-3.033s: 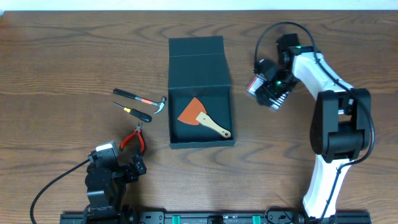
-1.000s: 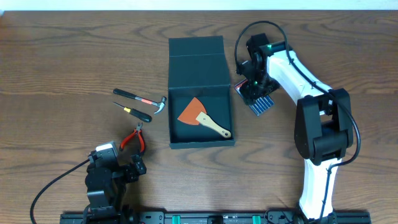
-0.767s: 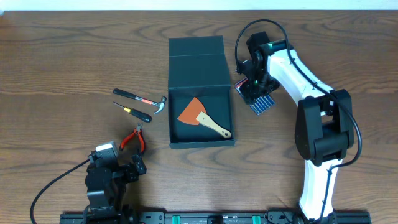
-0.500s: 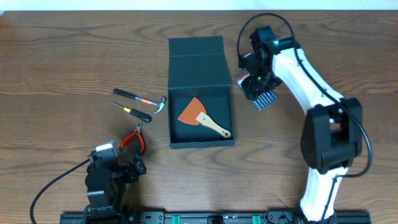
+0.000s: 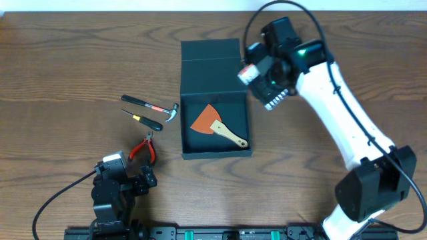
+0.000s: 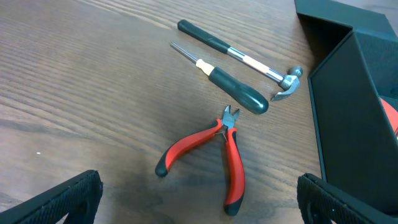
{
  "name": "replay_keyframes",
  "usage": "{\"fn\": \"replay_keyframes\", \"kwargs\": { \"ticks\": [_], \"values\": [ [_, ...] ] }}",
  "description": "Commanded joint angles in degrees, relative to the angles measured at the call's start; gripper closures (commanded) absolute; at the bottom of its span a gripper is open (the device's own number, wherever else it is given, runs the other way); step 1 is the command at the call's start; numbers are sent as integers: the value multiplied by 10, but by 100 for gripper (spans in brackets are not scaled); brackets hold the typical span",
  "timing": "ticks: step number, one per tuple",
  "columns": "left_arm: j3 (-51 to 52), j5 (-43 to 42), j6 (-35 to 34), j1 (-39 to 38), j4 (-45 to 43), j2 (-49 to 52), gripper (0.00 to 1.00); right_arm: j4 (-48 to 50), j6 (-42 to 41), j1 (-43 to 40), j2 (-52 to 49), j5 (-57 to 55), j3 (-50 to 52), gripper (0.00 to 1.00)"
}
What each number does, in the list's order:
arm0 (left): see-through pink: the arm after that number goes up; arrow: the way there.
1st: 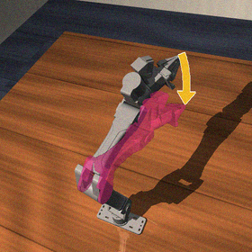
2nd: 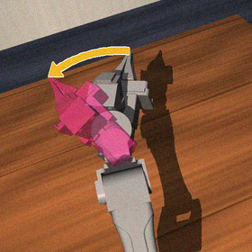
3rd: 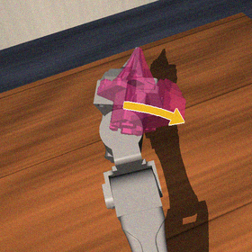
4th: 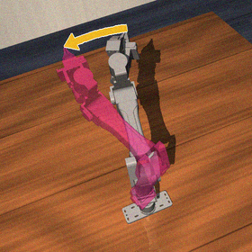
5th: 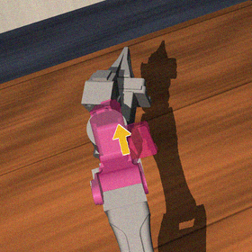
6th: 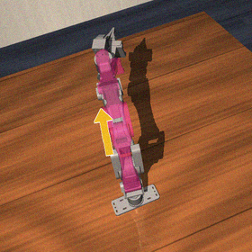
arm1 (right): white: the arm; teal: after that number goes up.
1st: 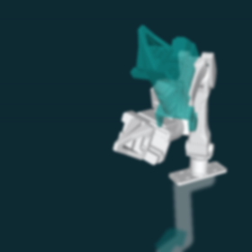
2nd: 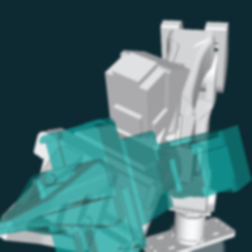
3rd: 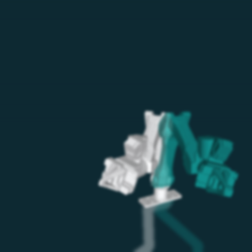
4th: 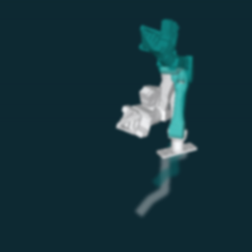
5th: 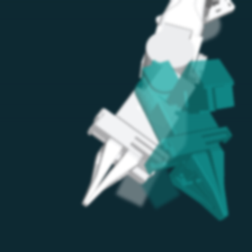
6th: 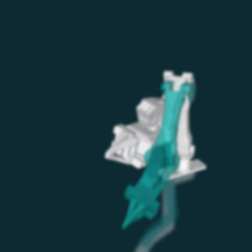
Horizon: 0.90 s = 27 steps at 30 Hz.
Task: Pack container
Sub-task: 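Lift the screwdriver case with the right gripper and lower it into the box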
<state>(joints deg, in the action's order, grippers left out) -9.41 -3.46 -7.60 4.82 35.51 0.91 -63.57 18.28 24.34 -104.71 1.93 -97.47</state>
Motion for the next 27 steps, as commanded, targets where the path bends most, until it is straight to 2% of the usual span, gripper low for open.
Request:
{"fn": "replay_keyframes", "kwargs": {
  "ticks": [1, 11, 27],
  "values": [
    [5, 1, 5, -1, -2, -3, 1, 8, 20, 44, 9, 33, -12, 44],
    [5, 1, 5, -1, -2, -3, 2, 47, 36, 144, -6, 50, -9, 43],
    [5, 1, 5, -1, -2, -3, 1, 56, 37, 159, -138, 74, 6, 46]
  ]
}}
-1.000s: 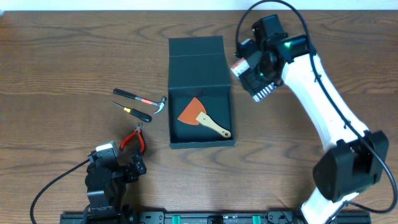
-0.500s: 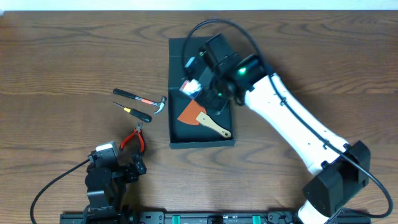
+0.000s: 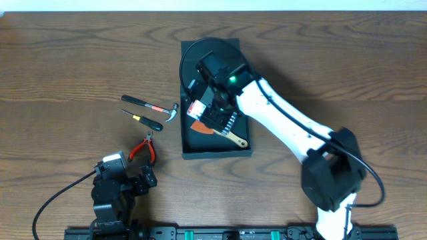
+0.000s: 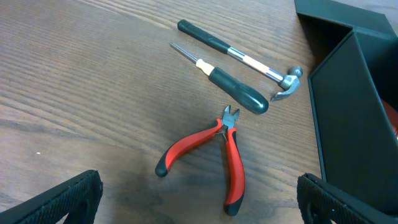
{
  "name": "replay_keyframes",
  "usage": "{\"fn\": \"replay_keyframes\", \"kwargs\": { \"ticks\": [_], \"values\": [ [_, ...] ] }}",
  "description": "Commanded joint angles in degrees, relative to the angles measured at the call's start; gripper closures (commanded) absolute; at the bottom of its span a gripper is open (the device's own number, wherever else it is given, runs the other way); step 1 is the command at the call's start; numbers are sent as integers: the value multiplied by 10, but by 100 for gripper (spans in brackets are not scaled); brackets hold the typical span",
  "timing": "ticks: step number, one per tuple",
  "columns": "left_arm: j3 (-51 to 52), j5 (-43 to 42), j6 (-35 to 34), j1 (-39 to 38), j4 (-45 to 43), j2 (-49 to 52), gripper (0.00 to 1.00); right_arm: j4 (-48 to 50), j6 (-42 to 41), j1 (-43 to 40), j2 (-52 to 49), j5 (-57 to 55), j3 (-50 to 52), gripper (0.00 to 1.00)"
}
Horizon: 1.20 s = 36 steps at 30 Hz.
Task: Pack container
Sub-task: 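Lift the screwdriver case with the right gripper and lower it into the box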
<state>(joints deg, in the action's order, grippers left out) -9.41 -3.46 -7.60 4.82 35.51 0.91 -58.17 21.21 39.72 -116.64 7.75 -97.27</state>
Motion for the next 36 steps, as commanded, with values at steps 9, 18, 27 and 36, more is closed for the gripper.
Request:
{"fn": "replay_keyframes", "kwargs": {
  "ticks": [9, 18, 27, 36],
  "values": [
    [5, 1, 5, -1, -2, -3, 2, 19, 7, 5, -81, 17, 4, 46],
    [5, 1, 5, -1, -2, -3, 2, 27, 7, 5, -96, 17, 4, 20],
    [5, 1, 5, -1, -2, -3, 1, 32, 5, 5, -95, 17, 0, 1],
    [5, 1, 5, -1, -2, -3, 1, 31, 0, 4, -7, 17, -1, 1]
  ]
}}
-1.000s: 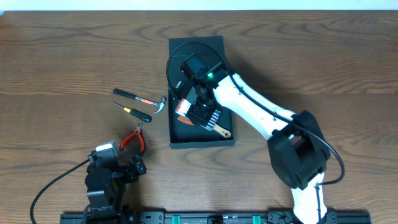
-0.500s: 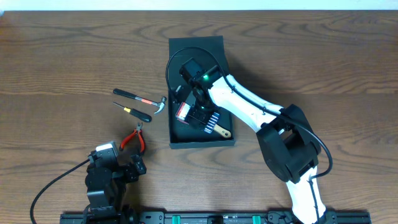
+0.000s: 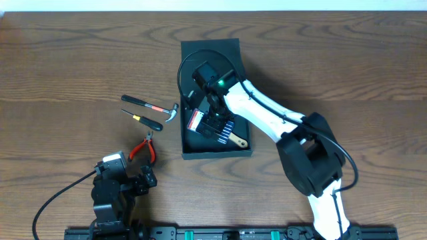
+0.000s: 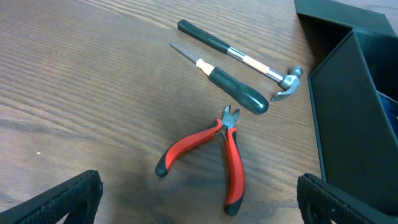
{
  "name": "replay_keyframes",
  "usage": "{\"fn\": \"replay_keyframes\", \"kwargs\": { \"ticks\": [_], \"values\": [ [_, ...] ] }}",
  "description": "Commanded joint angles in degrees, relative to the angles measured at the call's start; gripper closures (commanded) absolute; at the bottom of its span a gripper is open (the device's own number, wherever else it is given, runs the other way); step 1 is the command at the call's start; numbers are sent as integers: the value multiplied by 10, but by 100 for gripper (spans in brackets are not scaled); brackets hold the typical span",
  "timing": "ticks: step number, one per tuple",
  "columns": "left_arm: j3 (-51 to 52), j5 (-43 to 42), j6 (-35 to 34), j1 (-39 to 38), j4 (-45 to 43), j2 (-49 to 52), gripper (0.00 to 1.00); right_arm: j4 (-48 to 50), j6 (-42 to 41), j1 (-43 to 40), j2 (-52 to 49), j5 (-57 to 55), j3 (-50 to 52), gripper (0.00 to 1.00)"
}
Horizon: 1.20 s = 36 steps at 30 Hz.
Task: Pack container
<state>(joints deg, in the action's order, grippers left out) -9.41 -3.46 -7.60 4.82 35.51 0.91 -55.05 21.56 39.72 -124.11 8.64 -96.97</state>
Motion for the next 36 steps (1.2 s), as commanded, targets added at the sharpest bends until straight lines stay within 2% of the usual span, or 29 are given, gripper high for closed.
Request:
{"fn": "replay_keyframes", "kwargs": {
  "ticks": [1, 9, 19, 22, 27, 33, 36],
  "values": [
    [5, 1, 5, -1, -2, -3, 1, 0, -3, 3, 85, 8, -4, 1],
    [5, 1, 5, -1, -2, -3, 2, -13, -64, -37, 263, -59, -4, 1],
    [5, 1, 5, -1, -2, -3, 1, -102, -65, -170, 444, -58, 16, 1],
    [5, 1, 5, -1, -2, -3, 2, -97, -66, -199, 508, -58, 70, 1],
    [5, 1, 5, -1, -2, -3, 2, -46, -93, -224, 651, -59, 223, 1],
    [5, 1, 5, -1, -2, -3, 1, 9, -164, -225, 851, -58, 409, 1],
    [5, 1, 5, -1, -2, -3, 1, 9, -191, -225, 931, -58, 465, 1]
  ]
}}
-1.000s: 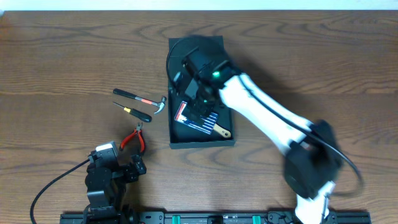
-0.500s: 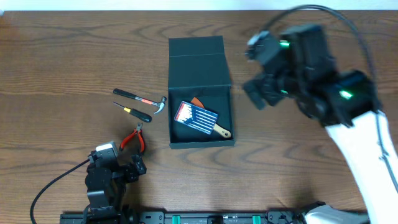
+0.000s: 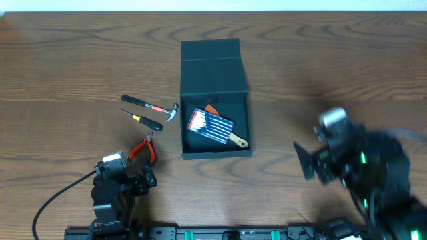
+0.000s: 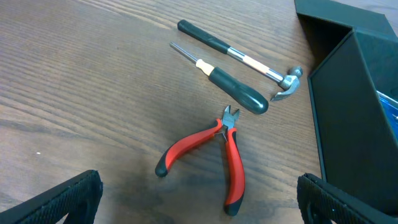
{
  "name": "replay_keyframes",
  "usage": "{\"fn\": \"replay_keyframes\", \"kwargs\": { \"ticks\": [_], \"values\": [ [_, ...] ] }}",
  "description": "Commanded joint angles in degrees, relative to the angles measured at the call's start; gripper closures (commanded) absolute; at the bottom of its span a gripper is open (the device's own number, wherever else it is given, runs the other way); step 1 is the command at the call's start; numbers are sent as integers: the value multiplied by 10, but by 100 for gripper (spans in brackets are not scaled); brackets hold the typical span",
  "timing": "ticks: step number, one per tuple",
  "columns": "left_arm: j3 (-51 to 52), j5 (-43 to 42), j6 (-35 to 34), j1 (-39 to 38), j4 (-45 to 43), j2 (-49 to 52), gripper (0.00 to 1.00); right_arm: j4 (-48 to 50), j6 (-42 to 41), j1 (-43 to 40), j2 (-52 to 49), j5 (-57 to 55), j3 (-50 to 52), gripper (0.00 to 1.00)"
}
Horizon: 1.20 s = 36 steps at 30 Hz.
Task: Pack container
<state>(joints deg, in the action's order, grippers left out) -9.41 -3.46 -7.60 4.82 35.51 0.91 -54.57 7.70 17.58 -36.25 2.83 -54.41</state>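
Note:
The dark box (image 3: 215,152) stands open mid-table, its lid folded back. Inside, a blue striped packet (image 3: 210,125) lies over an orange scraper with a wooden handle (image 3: 236,140). Left of the box lie a hammer (image 3: 152,107), a green-handled screwdriver (image 3: 147,120) and red pliers (image 3: 143,148). My left gripper (image 4: 199,202) rests open at the near edge, just short of the pliers (image 4: 211,152). My right gripper (image 3: 308,163) is a blur at the right front, far from the box, so its jaws cannot be read.
The box wall (image 4: 348,130) rises at the right of the left wrist view, with a sliver of the blue packet (image 4: 389,103) above it. Bare wooden tabletop (image 3: 80,60) surrounds the tools.
My right arm has left the box and is now at the right front of the table. The blue packet stays in the box on the scraper. The left arm and tools have not moved.
My right gripper first held the packet beside the box's upper right corner. Then it was over the box interior, then low inside it over the scraper. Now the packet lies in the box and the arm is withdrawn.

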Motion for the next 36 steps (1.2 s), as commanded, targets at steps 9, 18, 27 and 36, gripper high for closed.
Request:
{"fn": "replay_keyframes", "kwargs": {
  "ticks": [9, 18, 27, 36],
  "values": [
    [5, 1, 5, -1, -2, -3, 2, -6, -85, -4, 194, 0, 93, 1],
    [5, 1, 5, -1, -2, -3, 1, -14, -85, -4, 194, -3, 93, 1],
    [5, 1, 5, -1, -2, -3, 1, -73, -85, -4, 194, -3, 93, 1],
    [5, 1, 5, -1, -2, -2, 1, -110, -85, -4, 194, -3, 93, 1]
  ]
}}
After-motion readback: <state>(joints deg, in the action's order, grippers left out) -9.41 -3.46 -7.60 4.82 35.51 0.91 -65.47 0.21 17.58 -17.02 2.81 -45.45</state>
